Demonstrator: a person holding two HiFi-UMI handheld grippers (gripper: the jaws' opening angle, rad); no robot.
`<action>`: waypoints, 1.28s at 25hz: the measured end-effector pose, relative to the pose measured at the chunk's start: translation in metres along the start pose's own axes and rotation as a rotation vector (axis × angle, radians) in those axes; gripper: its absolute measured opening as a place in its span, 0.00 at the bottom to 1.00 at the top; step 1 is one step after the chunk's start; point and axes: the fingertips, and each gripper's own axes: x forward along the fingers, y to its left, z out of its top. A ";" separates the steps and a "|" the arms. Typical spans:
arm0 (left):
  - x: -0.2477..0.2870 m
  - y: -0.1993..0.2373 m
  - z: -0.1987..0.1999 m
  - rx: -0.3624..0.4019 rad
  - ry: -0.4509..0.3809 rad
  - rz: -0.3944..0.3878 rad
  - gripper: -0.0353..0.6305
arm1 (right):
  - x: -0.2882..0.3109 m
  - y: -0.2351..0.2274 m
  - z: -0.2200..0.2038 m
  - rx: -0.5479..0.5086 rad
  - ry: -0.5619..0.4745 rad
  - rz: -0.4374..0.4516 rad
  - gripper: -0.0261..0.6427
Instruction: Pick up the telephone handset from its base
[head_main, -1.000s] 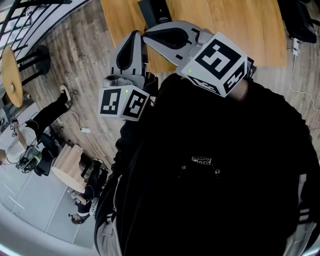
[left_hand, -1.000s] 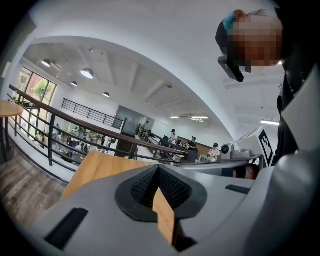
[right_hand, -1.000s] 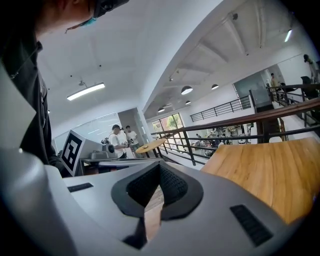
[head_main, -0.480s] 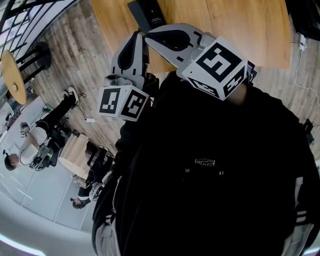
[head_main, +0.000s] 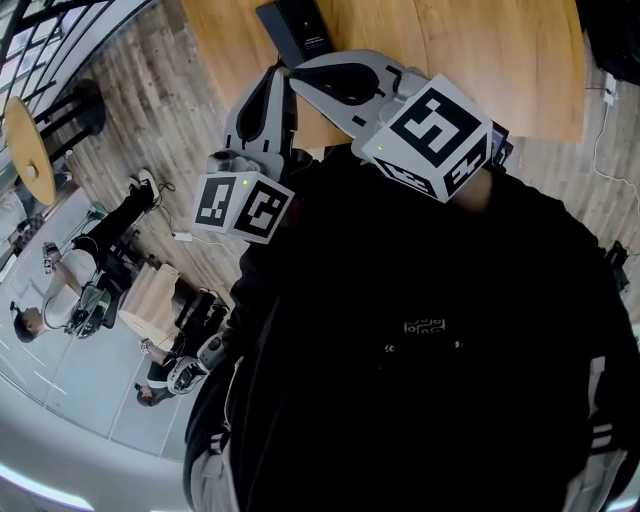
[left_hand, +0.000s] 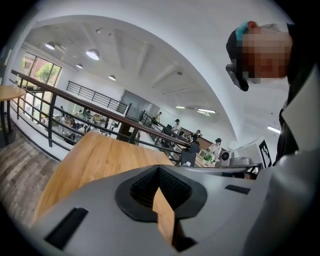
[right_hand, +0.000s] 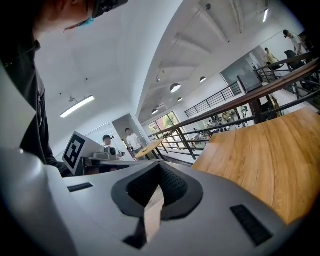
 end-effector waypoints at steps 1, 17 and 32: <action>-0.001 0.003 0.003 -0.002 -0.003 -0.012 0.06 | 0.003 0.001 0.002 -0.005 -0.004 -0.005 0.06; -0.006 0.084 0.053 -0.027 -0.095 -0.086 0.06 | 0.016 0.015 0.037 -0.088 -0.056 -0.164 0.06; 0.038 0.086 -0.023 0.036 0.156 -0.263 0.06 | 0.012 0.012 0.029 -0.081 -0.046 -0.211 0.06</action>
